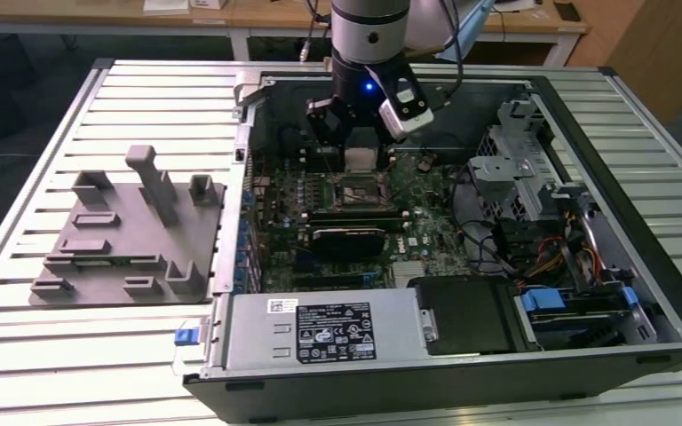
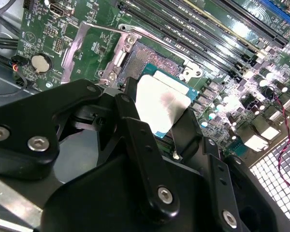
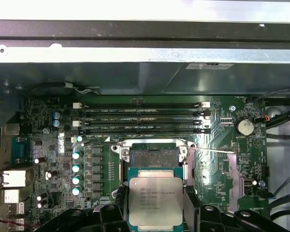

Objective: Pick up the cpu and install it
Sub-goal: 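Place the cpu into insertion slot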

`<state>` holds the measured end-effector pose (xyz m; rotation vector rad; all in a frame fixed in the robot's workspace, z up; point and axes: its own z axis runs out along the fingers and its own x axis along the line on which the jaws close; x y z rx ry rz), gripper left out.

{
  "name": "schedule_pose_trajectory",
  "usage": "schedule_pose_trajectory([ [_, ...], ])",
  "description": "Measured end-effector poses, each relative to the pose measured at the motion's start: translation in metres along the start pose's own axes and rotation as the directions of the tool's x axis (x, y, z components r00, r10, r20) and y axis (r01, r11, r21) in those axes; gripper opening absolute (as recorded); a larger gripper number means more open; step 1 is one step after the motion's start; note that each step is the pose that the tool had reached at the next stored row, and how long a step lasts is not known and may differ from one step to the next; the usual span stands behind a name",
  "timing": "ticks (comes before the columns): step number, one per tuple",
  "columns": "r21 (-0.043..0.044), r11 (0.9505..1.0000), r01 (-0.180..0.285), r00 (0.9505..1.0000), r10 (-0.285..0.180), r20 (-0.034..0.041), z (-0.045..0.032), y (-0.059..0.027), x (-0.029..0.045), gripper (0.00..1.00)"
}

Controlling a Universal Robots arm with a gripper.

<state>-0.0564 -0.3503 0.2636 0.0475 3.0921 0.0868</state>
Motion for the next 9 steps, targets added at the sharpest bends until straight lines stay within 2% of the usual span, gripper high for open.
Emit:
schedule_pose_trajectory([
  [9, 0.0, 1.0, -0.001, 1.0, 0.001, -0.0002, 0.0, 0.0, 0.0, 0.54],
])
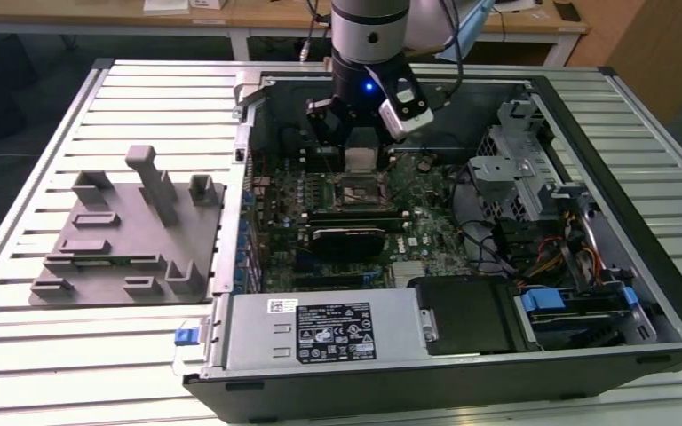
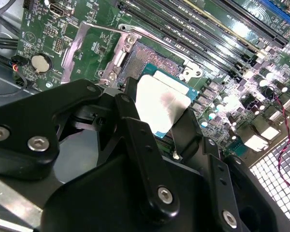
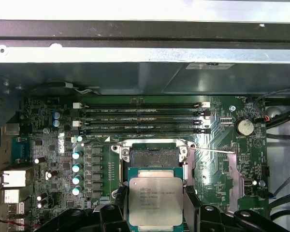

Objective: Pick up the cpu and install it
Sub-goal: 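Place the cpu into insertion slot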

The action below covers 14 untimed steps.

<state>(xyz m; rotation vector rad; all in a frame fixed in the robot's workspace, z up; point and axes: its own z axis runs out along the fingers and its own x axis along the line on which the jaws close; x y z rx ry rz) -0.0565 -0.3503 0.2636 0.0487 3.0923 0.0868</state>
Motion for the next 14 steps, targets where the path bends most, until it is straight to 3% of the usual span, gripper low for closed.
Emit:
schedule_pose_trajectory([
  [4, 0.0021, 0.9989, -0.047, 0.9989, 0.047, 0.0028, 0.0, 0.0, 0.0, 0.54],
  [7, 0.0044, 0.9952, -0.098, 0.9952, 0.098, 0.0058, 0.0, 0.0, 0.0, 0.54],
  [11, 0.007, 0.9858, -0.168, 0.9858, 0.168, 0.0103, 0.0001, 0.0, 0.0, 0.54],
  [14, 0.009, 0.975, -0.222, 0.9749, 0.222, 0.0139, 0.0002, 0.0, 0.0, 0.54],
])
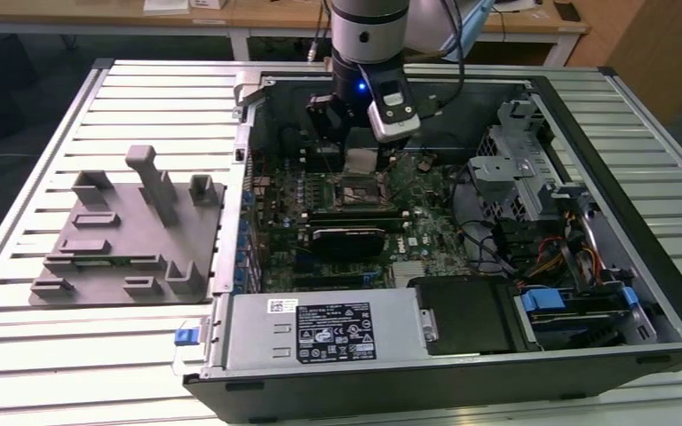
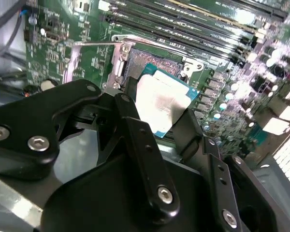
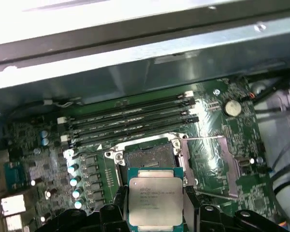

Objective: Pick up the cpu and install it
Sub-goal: 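Place the cpu into insertion slot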

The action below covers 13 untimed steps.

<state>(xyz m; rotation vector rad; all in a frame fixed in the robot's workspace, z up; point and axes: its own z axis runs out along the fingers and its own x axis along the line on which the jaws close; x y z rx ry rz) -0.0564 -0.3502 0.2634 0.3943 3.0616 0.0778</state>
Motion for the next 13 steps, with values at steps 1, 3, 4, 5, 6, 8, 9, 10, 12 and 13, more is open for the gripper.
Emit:
schedule_pose_trajectory([
  [1, 0.0008, 0.9998, -0.018, 0.9998, 0.018, 0.001, 0.0, 0.0, 0.0, 0.54],
  [3, 0.0024, 0.9986, -0.053, 0.9986, 0.053, 0.0031, 0.0001, 0.0, 0.0, 0.54],
  [4, 0.0032, 0.9975, -0.071, 0.9974, 0.071, 0.0042, 0.0001, 0.0, 0.0, 0.54],
  [5, 0.0039, 0.996, -0.089, 0.996, 0.089, 0.0053, 0.0001, 0.0, 0.0, 0.54],
  [6, 0.0047, 0.9943, -0.107, 0.9942, 0.107, 0.0064, 0.0001, 0.0, 0.0, 0.54],
  [8, 0.0062, 0.9895, -0.144, 0.9895, 0.144, 0.0087, 0.0002, 0.0, 0.0, 0.54],
  [9, 0.0068, 0.9868, -0.162, 0.9868, 0.162, 0.0099, 0.0002, 0.0, 0.0, 0.54],
  [10, 0.0075, 0.9837, -0.18, 0.9837, 0.18, 0.011, 0.0002, 0.0, 0.0, 0.54],
  [12, 0.0088, 0.9766, -0.215, 0.9766, 0.215, 0.0133, 0.0003, 0.0, 0.0, 0.54],
  [13, 0.0093, 0.9726, -0.232, 0.9726, 0.232, 0.0145, 0.0003, 0.0, 0.0, 0.54],
])
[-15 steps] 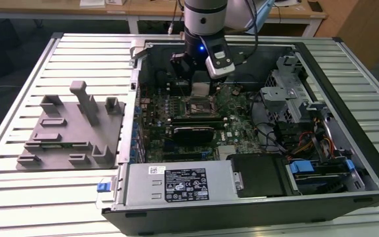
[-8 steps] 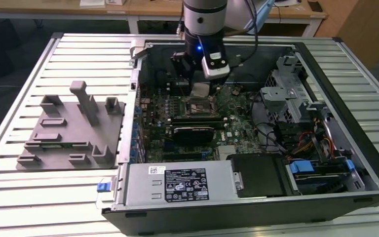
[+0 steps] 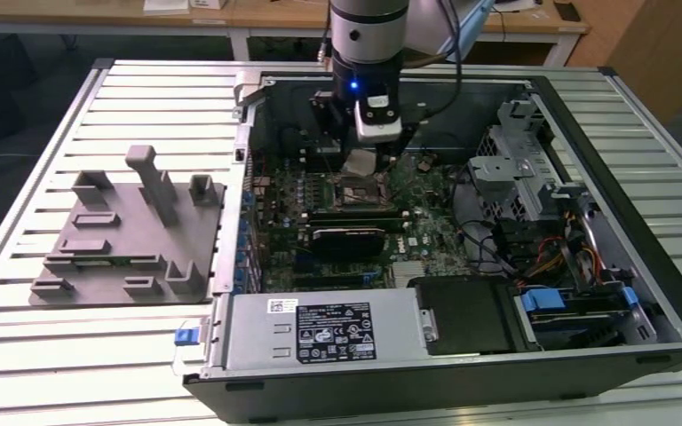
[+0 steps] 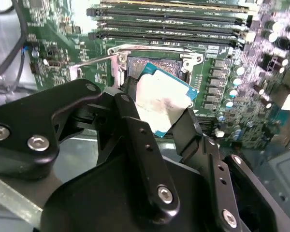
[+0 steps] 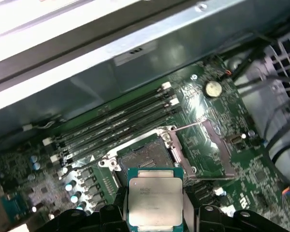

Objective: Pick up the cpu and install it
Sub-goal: 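Place the cpu into insertion slot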

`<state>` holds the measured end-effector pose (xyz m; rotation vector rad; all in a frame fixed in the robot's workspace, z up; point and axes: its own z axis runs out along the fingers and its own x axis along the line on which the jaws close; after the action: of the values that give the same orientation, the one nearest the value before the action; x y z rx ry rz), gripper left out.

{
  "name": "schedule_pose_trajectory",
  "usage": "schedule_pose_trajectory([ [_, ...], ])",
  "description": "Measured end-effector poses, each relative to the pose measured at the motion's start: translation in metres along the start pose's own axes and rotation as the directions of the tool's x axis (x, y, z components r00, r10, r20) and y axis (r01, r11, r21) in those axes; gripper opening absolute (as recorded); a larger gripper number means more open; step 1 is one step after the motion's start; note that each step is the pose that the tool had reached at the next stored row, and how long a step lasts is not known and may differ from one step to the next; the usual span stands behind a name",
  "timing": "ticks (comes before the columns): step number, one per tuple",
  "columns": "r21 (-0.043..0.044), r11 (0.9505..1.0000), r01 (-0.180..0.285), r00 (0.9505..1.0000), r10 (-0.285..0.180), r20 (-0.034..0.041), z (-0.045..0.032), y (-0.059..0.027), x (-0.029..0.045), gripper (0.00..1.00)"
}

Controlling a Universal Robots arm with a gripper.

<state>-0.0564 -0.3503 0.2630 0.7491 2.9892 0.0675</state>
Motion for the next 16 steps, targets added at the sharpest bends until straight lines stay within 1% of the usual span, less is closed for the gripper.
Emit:
schedule_pose_trajectory([
  [2, 0.0017, 0.9993, -0.038, 0.9993, 0.038, 0.0022, 0.0, 0.0, 0.0, 0.54],
  [4, 0.0033, 0.9973, -0.073, 0.9973, 0.073, 0.0043, 0.0001, 0.0, 0.0, 0.54],
  [6, 0.0048, 0.994, -0.109, 0.994, 0.109, 0.0065, 0.0001, 0.0, 0.0, 0.54],
  [8, 0.0062, 0.9894, -0.145, 0.9894, 0.145, 0.0088, 0.0002, 0.0, 0.0, 0.54],
  [9, 0.007, 0.9867, -0.162, 0.9867, 0.162, 0.0099, 0.0002, 0.0, 0.0, 0.54],
  [12, 0.0088, 0.9762, -0.217, 0.9761, 0.217, 0.0135, 0.0003, 0.0, 0.0, 0.54],
  [14, 0.01, 0.9678, -0.252, 0.9677, 0.252, 0.0159, 0.0003, 0.0, 0.0, 0.54],
  [16, 0.011, 0.9581, -0.286, 0.958, 0.286, 0.0183, 0.0004, 0.0, 0.0, 0.54],
])
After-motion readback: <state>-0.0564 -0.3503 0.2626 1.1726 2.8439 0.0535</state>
